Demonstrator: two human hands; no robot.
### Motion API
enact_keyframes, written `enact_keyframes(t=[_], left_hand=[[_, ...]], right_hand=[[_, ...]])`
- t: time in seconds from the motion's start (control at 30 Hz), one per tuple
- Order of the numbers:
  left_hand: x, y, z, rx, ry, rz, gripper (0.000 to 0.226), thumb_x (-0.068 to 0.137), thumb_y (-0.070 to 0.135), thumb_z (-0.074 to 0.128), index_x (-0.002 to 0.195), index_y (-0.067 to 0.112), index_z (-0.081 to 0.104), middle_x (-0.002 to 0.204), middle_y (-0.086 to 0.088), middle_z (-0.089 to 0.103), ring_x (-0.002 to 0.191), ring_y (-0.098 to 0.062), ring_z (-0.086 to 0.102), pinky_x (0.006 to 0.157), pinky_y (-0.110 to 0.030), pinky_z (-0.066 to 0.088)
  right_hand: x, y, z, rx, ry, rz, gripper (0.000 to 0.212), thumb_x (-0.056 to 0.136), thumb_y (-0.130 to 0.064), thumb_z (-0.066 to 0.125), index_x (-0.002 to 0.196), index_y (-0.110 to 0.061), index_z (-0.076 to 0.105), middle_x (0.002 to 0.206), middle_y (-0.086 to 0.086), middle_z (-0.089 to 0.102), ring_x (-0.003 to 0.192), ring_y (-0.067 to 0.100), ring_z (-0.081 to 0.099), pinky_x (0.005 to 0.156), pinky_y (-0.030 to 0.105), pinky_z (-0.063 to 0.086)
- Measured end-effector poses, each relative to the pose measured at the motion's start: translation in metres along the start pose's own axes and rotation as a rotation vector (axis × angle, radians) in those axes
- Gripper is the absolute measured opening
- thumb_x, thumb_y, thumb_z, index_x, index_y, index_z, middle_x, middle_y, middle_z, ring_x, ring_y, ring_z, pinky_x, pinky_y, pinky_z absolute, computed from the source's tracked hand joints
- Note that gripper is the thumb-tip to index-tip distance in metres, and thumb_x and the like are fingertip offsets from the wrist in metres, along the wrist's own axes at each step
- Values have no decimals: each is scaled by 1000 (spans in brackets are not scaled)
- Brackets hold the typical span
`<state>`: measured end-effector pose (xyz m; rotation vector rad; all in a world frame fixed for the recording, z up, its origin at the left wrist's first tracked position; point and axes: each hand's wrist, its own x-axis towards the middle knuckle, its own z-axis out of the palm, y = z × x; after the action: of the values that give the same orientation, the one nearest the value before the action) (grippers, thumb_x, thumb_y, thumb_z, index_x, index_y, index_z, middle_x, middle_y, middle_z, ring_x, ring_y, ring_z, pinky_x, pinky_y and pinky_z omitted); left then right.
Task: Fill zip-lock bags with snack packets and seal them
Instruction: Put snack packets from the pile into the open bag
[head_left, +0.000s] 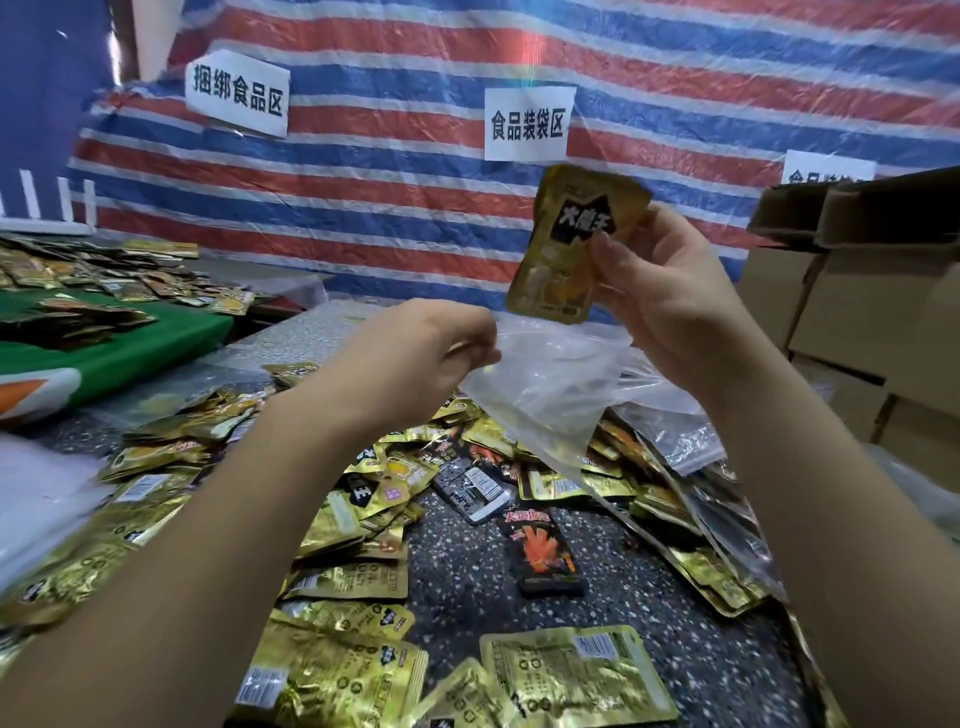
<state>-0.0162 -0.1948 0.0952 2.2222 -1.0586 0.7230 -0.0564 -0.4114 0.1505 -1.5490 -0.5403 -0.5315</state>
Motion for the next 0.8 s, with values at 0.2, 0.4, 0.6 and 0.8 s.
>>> enact_keyframes(t=[0.2,0.4,0.6,0.8], left_hand=[[1,-2,-2,-76,33,-20,14,95,28,63,90,15,65,76,14,59,69,-3,51,65,-30,41],[0,1,-2,-145,11,-52,16,93,33,64,87,19,67,66,34,57,59,11,49,53,-15,32],[0,4,-3,-191,59,-60,16,86,32,73,86,16,72,80,15,65,62,9,55,58,-15,41],[-1,8,-4,-128,101,-44,18,86,34,72,86,16,73,76,18,63,70,0,57,63,-18,46]], right_hand=[[-1,0,-12,-303,-202,-4,30,82,-17,70,112,-15,64,99,-3,76,98,15,71,81,28,57],[-2,-5,-16,-713,-352,84,25,88,-6,73,105,-23,70,101,-3,75,94,17,74,82,36,59],[-1,-15,-10,-930,-421,108,23,90,-14,72,106,-30,70,106,-5,69,88,15,71,76,38,59],[-3,-15,8,-1131,-539,94,26,87,-14,72,102,-35,70,92,-15,70,81,0,64,64,17,49]])
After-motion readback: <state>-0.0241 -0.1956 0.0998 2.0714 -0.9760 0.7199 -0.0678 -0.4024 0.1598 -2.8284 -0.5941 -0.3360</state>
